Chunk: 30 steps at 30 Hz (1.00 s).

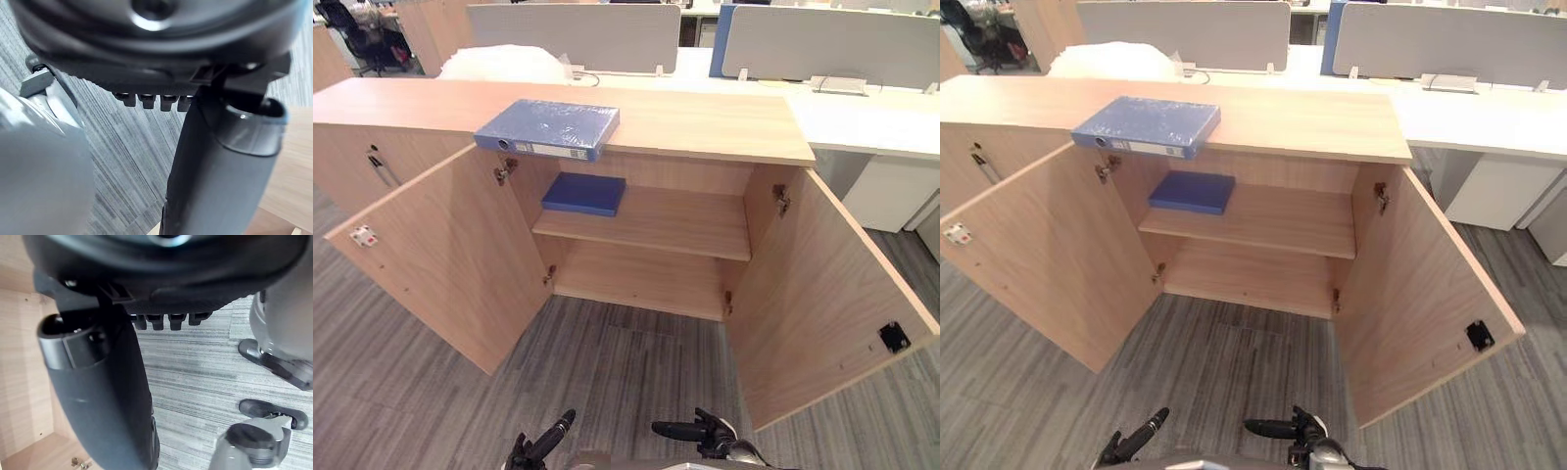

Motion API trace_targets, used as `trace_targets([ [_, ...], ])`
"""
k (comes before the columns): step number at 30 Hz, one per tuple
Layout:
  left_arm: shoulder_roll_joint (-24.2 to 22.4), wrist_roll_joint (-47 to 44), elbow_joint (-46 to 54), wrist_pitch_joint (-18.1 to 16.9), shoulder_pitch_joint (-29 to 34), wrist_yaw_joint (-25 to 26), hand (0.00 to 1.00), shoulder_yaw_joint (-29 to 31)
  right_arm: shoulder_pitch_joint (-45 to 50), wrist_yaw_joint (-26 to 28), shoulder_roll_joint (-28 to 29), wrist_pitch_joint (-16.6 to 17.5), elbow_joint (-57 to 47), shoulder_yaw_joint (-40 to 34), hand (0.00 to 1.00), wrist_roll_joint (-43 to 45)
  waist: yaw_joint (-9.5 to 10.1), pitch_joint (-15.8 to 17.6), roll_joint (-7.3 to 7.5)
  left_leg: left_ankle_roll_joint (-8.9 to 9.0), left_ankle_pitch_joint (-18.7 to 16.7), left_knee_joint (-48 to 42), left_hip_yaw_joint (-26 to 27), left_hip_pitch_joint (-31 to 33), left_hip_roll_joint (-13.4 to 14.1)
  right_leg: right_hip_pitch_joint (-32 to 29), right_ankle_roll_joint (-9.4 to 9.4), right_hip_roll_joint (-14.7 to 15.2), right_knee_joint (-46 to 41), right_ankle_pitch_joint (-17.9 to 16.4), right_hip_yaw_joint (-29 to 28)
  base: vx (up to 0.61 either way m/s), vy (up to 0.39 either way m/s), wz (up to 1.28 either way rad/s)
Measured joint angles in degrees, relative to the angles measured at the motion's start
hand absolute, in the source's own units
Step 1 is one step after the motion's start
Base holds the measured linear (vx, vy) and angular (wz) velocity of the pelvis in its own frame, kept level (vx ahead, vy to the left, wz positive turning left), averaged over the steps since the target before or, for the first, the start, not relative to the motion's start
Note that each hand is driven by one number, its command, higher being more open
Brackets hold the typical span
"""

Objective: Walk over to the cabinet, pick up the folder, carry it to the office cabinet, place the folder inside the office cabinet, then close the office cabinet door

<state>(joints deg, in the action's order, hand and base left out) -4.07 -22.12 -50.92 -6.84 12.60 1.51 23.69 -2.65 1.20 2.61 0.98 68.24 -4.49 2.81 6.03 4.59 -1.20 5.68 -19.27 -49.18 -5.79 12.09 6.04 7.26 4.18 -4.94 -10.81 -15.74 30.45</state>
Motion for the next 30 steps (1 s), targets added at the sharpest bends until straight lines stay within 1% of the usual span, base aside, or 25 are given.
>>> trace_targets([
  [1, -0.01, -0.01, 0.48, 0.02, 0.05, -0.02, 1.0, -0.02, 0.12, -0.21, -0.1, -0.04, -0.01, -0.82, 1.0, 0.22, 0.05, 0.11, -0.01, -0.2, -0.11, -3.52, 1.71, 1.52, 0.7, 2.18, -0.15, -0.64, 1.64, 0.09, -0.39, 0.21, -0.068, -0.09],
  [2, 0.0, 0.0, 0.79, 0.04, 0.1, -0.05, 1.0, -0.25, 0.11, -0.27, -0.21, -0.14, 0.0, -1.13, 1.0, 0.47, 0.18, 0.28, -0.07, -0.37, -0.2, -3.98, 2.7, 1.82, 0.93, 3.15, -0.19, -0.68, 2.18, 0.11, -0.78, 0.35, -0.058, -0.19],
  [3, 0.05, 0.08, 1.19, 0.05, 0.11, -0.32, 1.0, -0.73, -0.02, -0.3, -0.54, -0.26, 0.0, -1.46, 1.0, 1.76, 0.39, 0.52, 0.26, -1.08, -0.66, -3.34, 4.57, 2.52, 1.15, 4.53, -0.28, -0.58, 3.18, 0.14, -1.7, 0.31, 0.016, -0.35],
  [4, 0.08, 0.14, 1.44, 0.06, -0.04, -0.63, 1.0, -1.11, -0.5, -0.32, -0.54, -0.26, -0.02, -2.81, 1.0, 1.9, 0.63, 0.85, 0.0, -1.71, -0.95, -0.52, 5.62, 3.47, 0.87, 5.33, -0.6, -0.19, 3.86, 0.24, -2.86, 0.37, 0.037, -0.47],
  [6, 0.07, 0.14, 1.54, 0.06, -0.39, -0.78, 1.0, -1.24, -1.13, -0.38, -0.5, -0.25, -0.05, -3.55, 1.0, 1.97, 0.79, 1.8, -0.04, -2.37, -0.87, 4.67, 5.7, 4.6, -0.11, 5.89, -1.07, 0.83, 3.57, 0.14, -4.38, 0.26, 0.094, -0.49],
  [7, 0.1, 0.18, 1.72, 0.03, -0.52, -0.71, 1.0, -1.23, -1.02, -0.53, -0.41, -0.27, -0.06, -3.47, 1.0, 1.98, 1.35, 2.26, 0.02, -4.51, 1.78, 11.93, 5.55, 5.8, -0.35, 6.1, -2.1, 2.17, 1.95, -0.43, -5.76, 0.28, 0.133, -0.44],
  [8, 0.2, 0.23, 1.73, 0.03, -0.5, -0.73, 1.0, -1.25, -0.86, -0.55, -0.38, -0.29, -0.05, -3.41, 1.0, 1.98, 1.39, 2.38, -0.08, -5.24, 4.07, 15.13, 5.06, 6.15, -0.32, 6.4, -2.74, 2.54, 1.24, -0.79, -6.11, 0.29, 0.147, -0.42],
  [9, 0.25, 0.25, 1.73, 0.03, -0.4, -0.66, 1.0, -1.19, -0.53, -0.58, -0.26, -0.33, -0.07, -3.31, 1.0, 1.98, 1.5, 2.69, -0.23, -5.12, 10.85, 18.68, 4.64, 6.06, -0.41, 7.55, -4.03, 3.23, 0.38, -1.59, -6.73, 0.33, 0.163, -0.23],
  [10, 0.75, 0.25, 1.76, -0.02, 0.03, -0.63, 1.0, -0.71, 0.03, -0.64, 0.1, -0.34, -0.25, -3.21, 1.0, 1.97, 2.06, 2.36, 0.91, -3.37, 11.93, 20.26, 4.01, 4.46, -2.32, 7.67, -5.31, 4.97, -0.39, -2.68, -7.66, 0.34, 0.141, 0.03],
  [11, 1.26, 0.53, 2.16, -0.42, -0.83, -0.49, 1.0, -0.81, 0.01, -0.65, 0.58, -0.21, -1.2, -3.2, 1.0, 1.96, 1.73, 2.1, 2.15, -4.06, 12.38, 22.36, 3.81, 3.94, -3.84, 6.87, -4.9, 6.5, -0.24, -2.87, -8.61, 0.38, 0.167, 0.16],
  [12, 1.24, 0.87, 2.22, -0.6, -1.38, -0.41, 1.0, -0.8, -0.22, -0.64, 0.67, -0.07, -1.43, -3.19, 1.0, 1.95, 1.74, 1.98, 2.72, -4.09, 12.42, 22.61, 3.78, 3.92, -4.25, 6.93, -4.87, 6.95, 0.63, -2.82, -9.28, 0.22, 0.148, 0.28],
  [14, 0.7, 1.79, 2.02, -0.61, -3.07, -0.06, 1.0, -0.86, -1.85, -0.72, 0.88, 0.16, -2.05, -1.95, 1.0, 1.91, 2.13, 3.01, 1.93, -4.25, 12.32, 22.33, 3.48, 2.95, -5.02, 7.44, -5.85, 8.93, 4.61, -1.99, -10.67, 0.1, 0.182, 0.04],
  [15, 0.46, 2.11, 2.02, -0.62, -3.19, 0.02, 1.0, -0.87, -1.95, -0.69, 1.04, 0.28, -2.39, -1.5, 1.0, 1.9, 2.08, 3.25, 1.59, -4.25, 12.29, 22.15, 3.26, 2.43, -5.09, 7.73, -6.96, 9.18, 4.8, -1.07, -10.88, -0.03, 0.097, -0.02],
  [17, 0.24, 2.62, 1.75, -0.61, -3.24, 0.52, 1.0, -1.42, -1.83, -0.26, 1.56, 0.44, -2.16, -1.08, 1.0, 1.83, 2.43, 2.33, 1.28, -3.68, 11.94, 22.53, 1.45, 1.41, -5.58, 8.99, -7.89, 9.09, 5.83, 0.0, -11.86, -0.02, -0.021, -0.08],
  [18, 0.23, 2.63, 1.48, -0.58, -3.15, 0.52, 1.0, -1.51, -1.63, -0.25, 1.52, 0.46, -2.18, -1.08, 1.0, 1.82, 2.33, 1.96, 1.17, -3.49, 11.87, 23.12, 0.74, 1.24, -5.6, 8.93, -8.02, 9.0, 6.03, 0.08, -11.92, 0.0, -0.08, -0.11],
  [19, 0.22, 2.64, 1.17, -0.51, -2.86, 0.61, 1.0, -1.56, -1.24, -0.34, 1.3, 0.51, -2.17, -1.1, 1.0, 1.82, 1.92, 1.57, 1.07, -2.8, 11.82, 24.63, 0.27, 0.59, -5.65, 8.73, -8.12, 9.04, 6.02, 0.14, -12.01, 0.0, -0.06, -0.04],
  [20, 0.22, 2.65, 1.12, -0.51, -2.65, 0.71, 1.0, -1.73, -0.67, -0.39, 1.15, 0.48, -2.08, -1.13, 1.0, 1.81, 1.7, 1.22, 1.09, -2.63, 11.86, 25.43, 0.19, 0.39, -5.81, 8.51, -8.17, 9.18, 6.01, 0.16, -12.03, 0.02, -0.047, -0.04],
  [21, 0.27, 2.8, 0.99, -0.53, -2.38, 0.89, 1.0, -1.94, 0.55, -0.47, 0.78, 0.29, -1.36, -1.36, 1.0, 1.8, 1.59, 0.2, 1.45, -2.35, 12.66, 27.41, 0.19, 0.16, -6.42, 7.64, -8.37, 9.86, 5.9, 0.28, -12.22, 0.04, -0.006, -0.04],
  [23, 0.31, 3.83, 0.96, -0.59, -2.39, 0.93, 1.0, -2.07, 1.15, -0.57, 0.27, -0.39, -0.08, -3.36, 1.0, 1.75, 1.68, -0.37, 1.86, -2.89, 14.52, 31.26, 0.52, -1.33, -7.73, 6.96, -9.05, 11.41, 5.81, 0.66, -12.79, 0.06, 0.033, -0.09],
  [24, 0.59, 4.6, 0.68, -0.66, -2.34, 0.94, 1.0, -2.6, 1.26, -0.55, -0.42, -0.46, 0.0, -5.02, 1.0, 1.74, 1.67, -0.49, 1.96, -3.6, 16.02, 34.41, 0.71, -3.17, -8.89, 7.0, -9.8, 12.88, 5.41, 1.11, -13.54, 0.07, 0.083, -0.07],
  [25, 0.78, 4.85, 0.61, -0.67, -2.26, 0.96, 1.0, -3.15, 1.47, -0.55, -0.73, -0.47, 0.04, -6.31, 1.0, 1.69, 1.66, -0.65, 2.02, -4.32, 16.81, 36.06, 0.76, -4.34, -9.63, 7.13, -9.95, 13.79, 4.9, 1.2, -13.83, 0.07, 0.096, -0.02],
  [27, 1.27, 5.03, 0.63, -0.69, -1.8, 0.98, 1.0, -4.9, 1.88, -0.55, -1.17, -0.47, 0.04, -8.36, 1.0, 1.68, 1.74, -1.0, 1.91, -5.15, 17.55, 38.17, 1.04, -6.32, -10.87, 7.59, -10.04, 15.33, 3.84, 1.24, -14.32, 0.07, 0.135, -0.04],
  [28, 1.69, 6.04, 0.9, -0.75, -1.29, 0.96, 1.0, -6.79, 2.56, -0.52, -1.6, -0.48, 0.12, -9.27, 1.0, 1.54, 1.93, -2.13, 1.98, -6.14, 18.44, 40.68, 1.5, -8.0, -12.16, 7.32, -10.16, 16.98, 2.6, 1.21, -15.52, 0.08, 0.162, -0.12],
  [29, 2.06, 6.56, 1.44, -0.74, -0.43, 0.86, 1.0, -7.94, 2.81, -0.51, -1.93, -0.49, 0.12, -9.85, 1.0, 1.38, 2.05, -2.81, 1.49, -6.69, 18.91, 42.07, 1.75, -8.86, -12.82, 6.63, -10.34, 17.98, 1.11, 1.11, -16.25, 0.06, 0.148, -0.15],
  [30, 1.99, 6.6, 2.11, -0.71, -0.19, 0.82, 1.0, -8.83, 2.95, -0.5, -2.19, -0.49, 0.11, -10.15, 1.0, 1.2, 2.07, -3.0, 1.35, -7.09, 19.16, 42.86, 1.82, -9.37, -13.31, 5.81, -10.72, 18.73, -0.72, 0.88, -16.91, 0.06, 0.17, -0.16],
])
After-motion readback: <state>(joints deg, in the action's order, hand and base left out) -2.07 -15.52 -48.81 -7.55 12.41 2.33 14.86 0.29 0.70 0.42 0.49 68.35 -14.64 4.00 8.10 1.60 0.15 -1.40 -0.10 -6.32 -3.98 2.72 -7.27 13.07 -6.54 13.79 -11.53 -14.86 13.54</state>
